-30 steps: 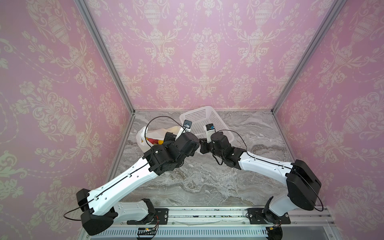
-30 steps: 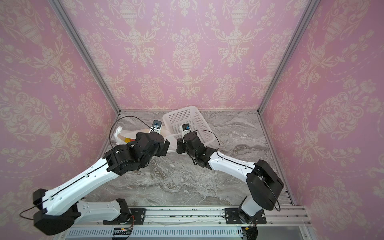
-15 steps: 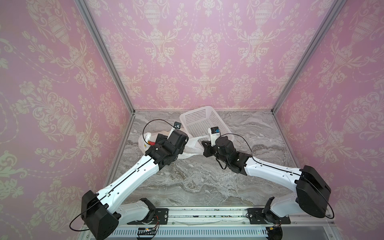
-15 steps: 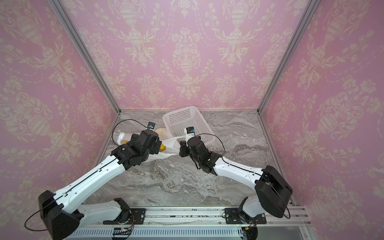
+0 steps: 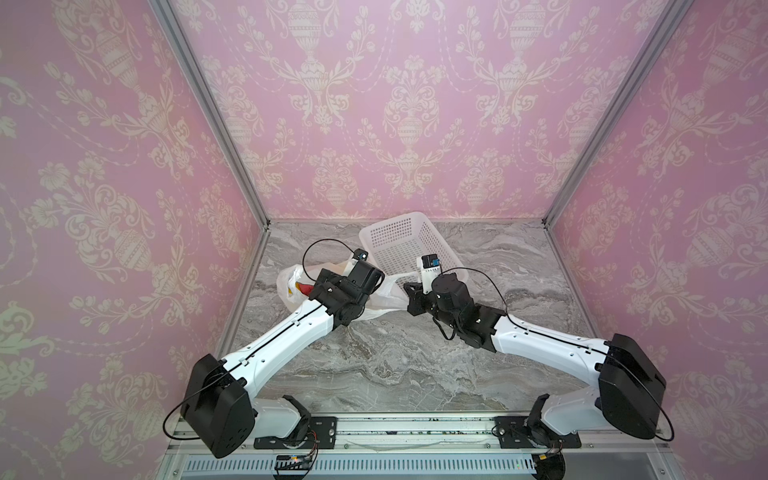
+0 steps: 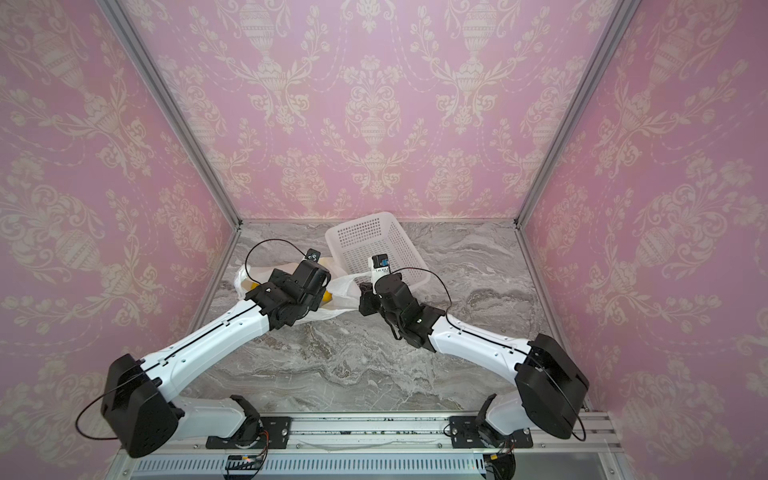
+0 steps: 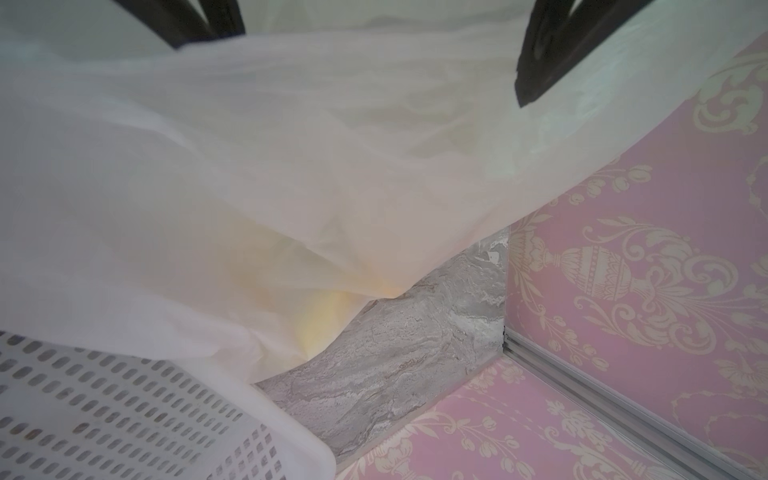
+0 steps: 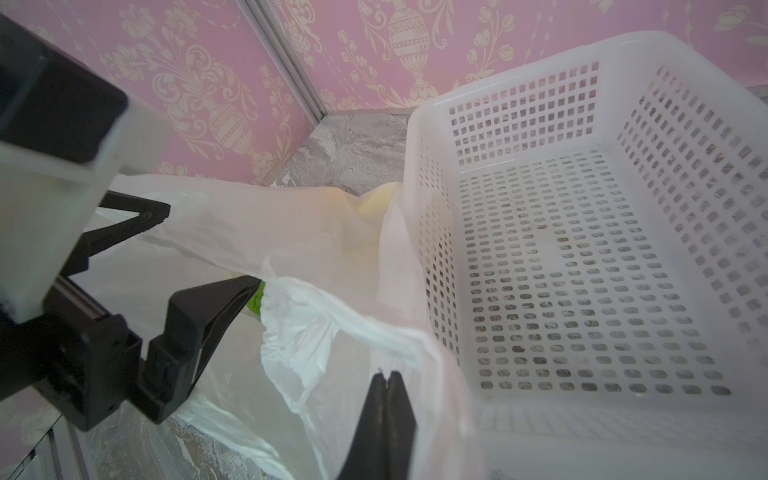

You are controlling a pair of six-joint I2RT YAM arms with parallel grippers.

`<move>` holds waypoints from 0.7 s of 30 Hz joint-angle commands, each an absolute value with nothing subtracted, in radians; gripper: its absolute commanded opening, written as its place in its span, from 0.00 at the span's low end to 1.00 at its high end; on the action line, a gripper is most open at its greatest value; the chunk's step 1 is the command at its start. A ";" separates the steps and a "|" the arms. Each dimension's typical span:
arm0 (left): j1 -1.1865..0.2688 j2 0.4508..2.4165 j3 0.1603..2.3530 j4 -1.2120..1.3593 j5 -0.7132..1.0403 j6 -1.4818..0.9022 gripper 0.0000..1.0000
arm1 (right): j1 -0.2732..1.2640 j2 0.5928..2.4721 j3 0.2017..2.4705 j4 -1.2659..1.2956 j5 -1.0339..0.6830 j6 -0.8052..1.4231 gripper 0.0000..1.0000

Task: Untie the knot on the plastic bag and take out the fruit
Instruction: 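Lift the bag opening upward with the left gripper while the right holds the edge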

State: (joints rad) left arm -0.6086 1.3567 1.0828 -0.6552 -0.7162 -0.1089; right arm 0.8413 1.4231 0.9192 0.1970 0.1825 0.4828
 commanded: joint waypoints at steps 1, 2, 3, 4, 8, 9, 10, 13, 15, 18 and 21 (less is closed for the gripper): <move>-0.566 1.384 1.133 -0.678 -0.760 -0.094 0.99 | 0.854 1.363 0.916 0.194 0.184 0.466 0.00; -0.552 1.392 1.146 -0.668 -0.753 -0.092 0.99 | 0.857 1.353 0.907 0.194 0.184 0.468 0.00; -0.539 1.404 1.159 -0.660 -0.744 -0.090 0.99 | 0.857 1.341 0.895 0.197 0.184 0.470 0.00; -0.529 1.411 1.170 -0.653 -0.737 -0.088 0.99 | 0.859 1.329 0.881 0.201 0.186 0.474 0.00; -0.498 1.472 1.207 -0.618 -0.716 -0.069 0.99 | 0.860 1.292 0.831 0.224 0.181 0.490 0.00; -0.490 1.488 1.215 -0.612 -0.700 -0.066 0.99 | 0.860 1.290 0.830 0.221 0.182 0.491 0.00; -0.483 1.501 1.222 -0.608 -0.683 -0.065 0.98 | 0.860 1.290 0.831 0.215 0.182 0.490 0.00; -0.465 1.530 1.244 -0.595 -0.636 -0.064 0.62 | 0.860 1.298 0.835 0.207 0.182 0.489 0.00; -0.449 1.538 1.262 -0.591 -0.614 -0.070 0.28 | 0.859 1.299 0.834 0.207 0.186 0.488 0.00; -0.427 1.539 1.306 -0.607 -0.594 -0.080 0.08 | 0.860 1.294 0.834 0.204 0.190 0.481 0.15; -0.418 1.532 1.371 -0.640 -0.618 -0.096 0.03 | 0.860 1.277 0.830 0.201 0.187 0.449 0.51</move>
